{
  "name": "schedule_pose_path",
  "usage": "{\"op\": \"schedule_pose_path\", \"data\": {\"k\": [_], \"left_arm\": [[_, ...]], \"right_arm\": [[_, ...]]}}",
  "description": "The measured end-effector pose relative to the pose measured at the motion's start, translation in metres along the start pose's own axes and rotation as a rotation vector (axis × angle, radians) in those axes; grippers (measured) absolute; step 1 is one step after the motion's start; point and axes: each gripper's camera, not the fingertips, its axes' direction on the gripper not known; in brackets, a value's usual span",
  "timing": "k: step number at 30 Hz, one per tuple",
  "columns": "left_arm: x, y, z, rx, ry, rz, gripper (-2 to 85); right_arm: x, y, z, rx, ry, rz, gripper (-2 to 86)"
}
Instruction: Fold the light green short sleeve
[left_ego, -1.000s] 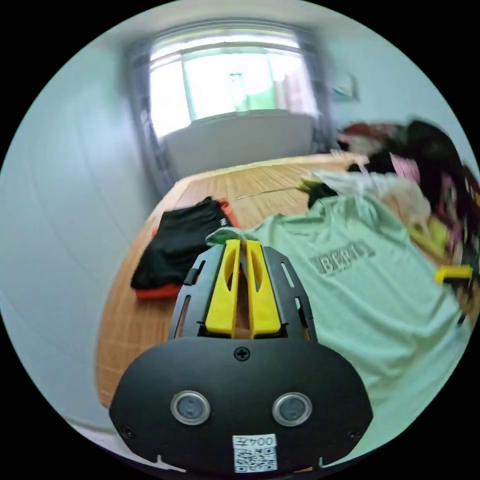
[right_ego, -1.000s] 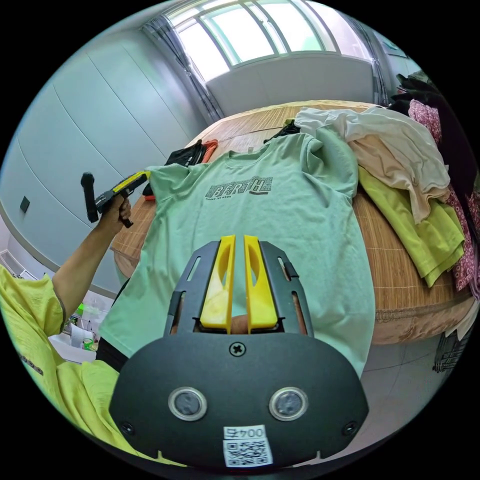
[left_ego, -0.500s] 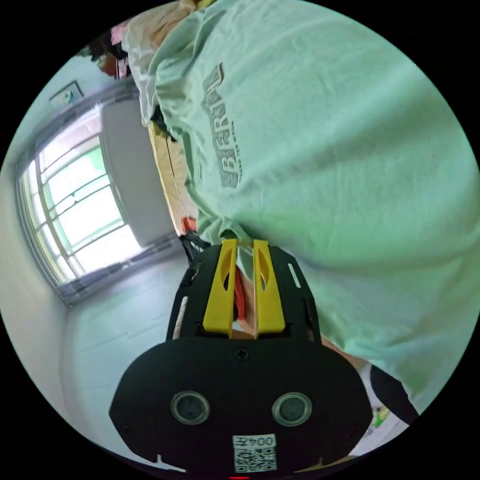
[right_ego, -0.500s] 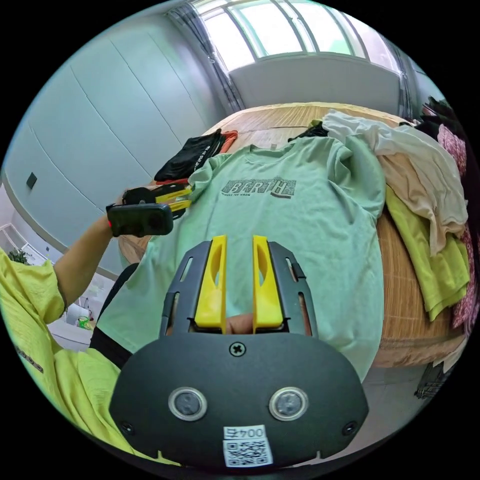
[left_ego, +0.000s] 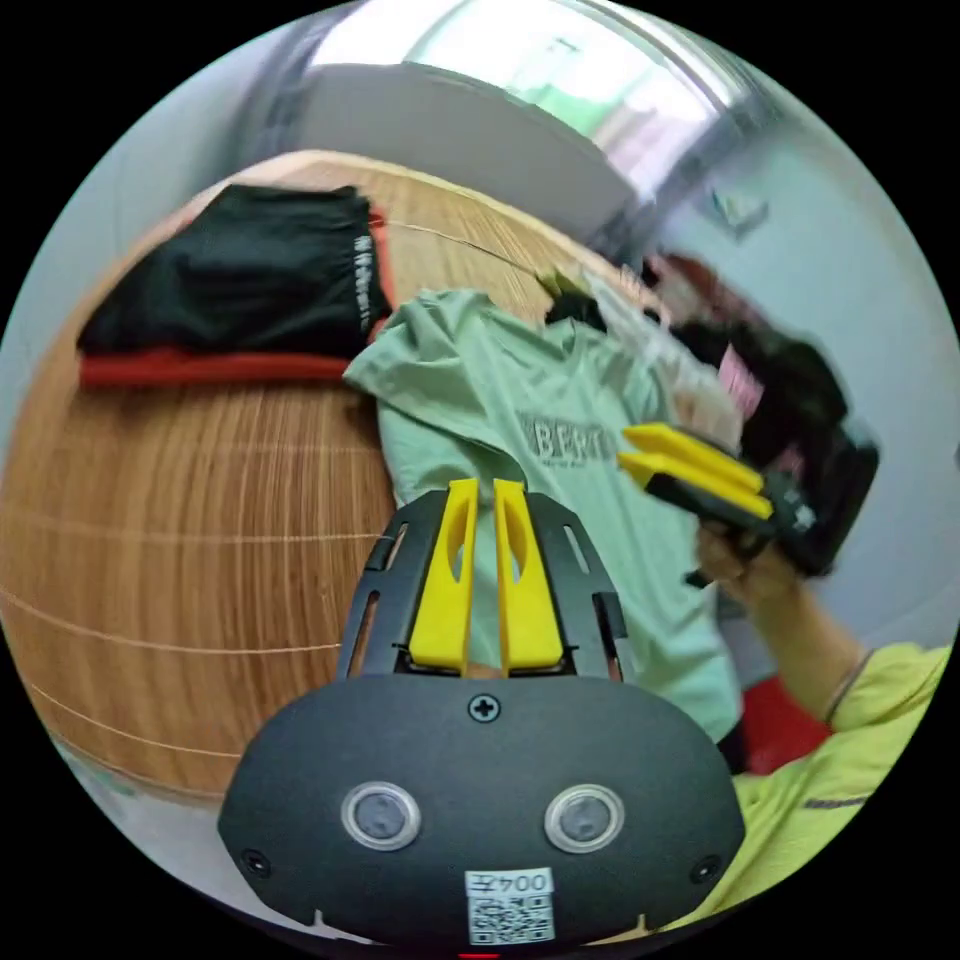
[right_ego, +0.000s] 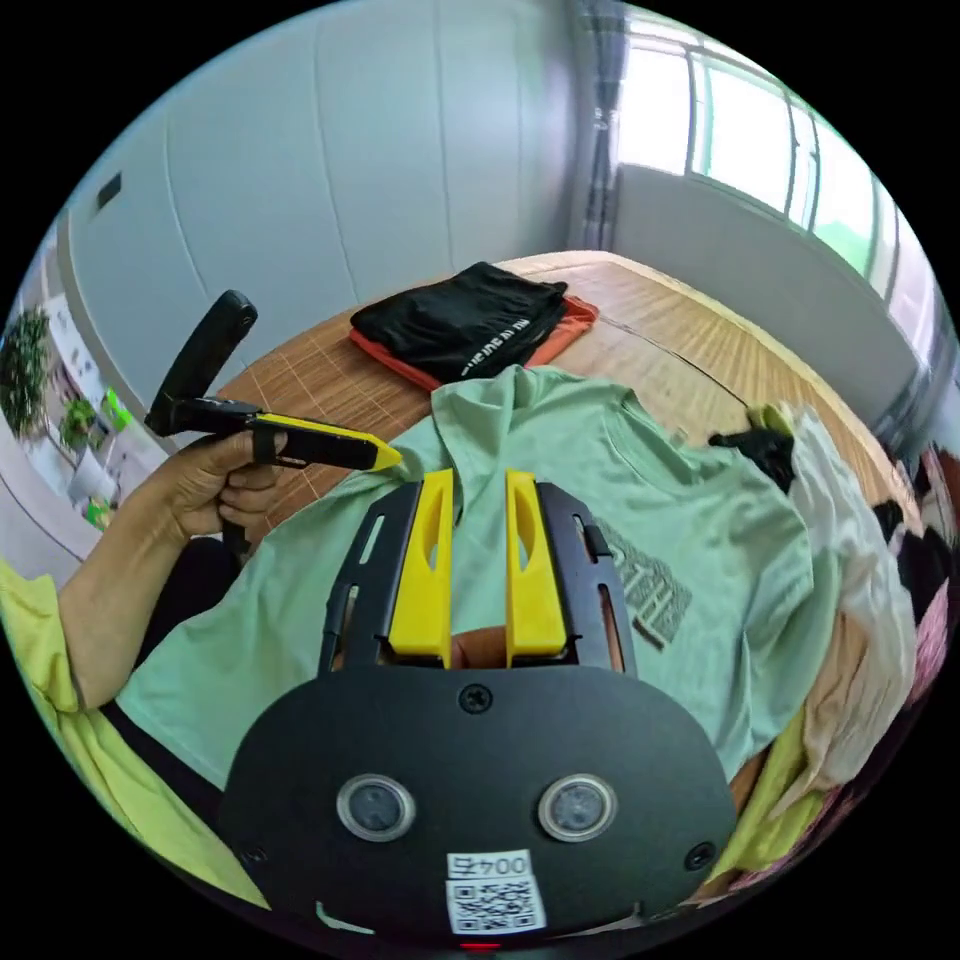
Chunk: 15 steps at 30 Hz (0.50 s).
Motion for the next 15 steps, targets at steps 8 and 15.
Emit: {"op": "schedule_pose_path", "data": {"k": [8,15], "left_arm": [[-0.046,-0.004,0.005,-0.077,-0.197,0.108,0.2],[-0.082,-0.004,0.009,-0.075,-0.214,0.129,0.1]], "right_arm": [[-0.049,-0.071,0.074,-0.159,0.135,-0.425,9.5],[-0.045,-0.088,0.087,-0.21,0.17,-0.415,1.7]]}}
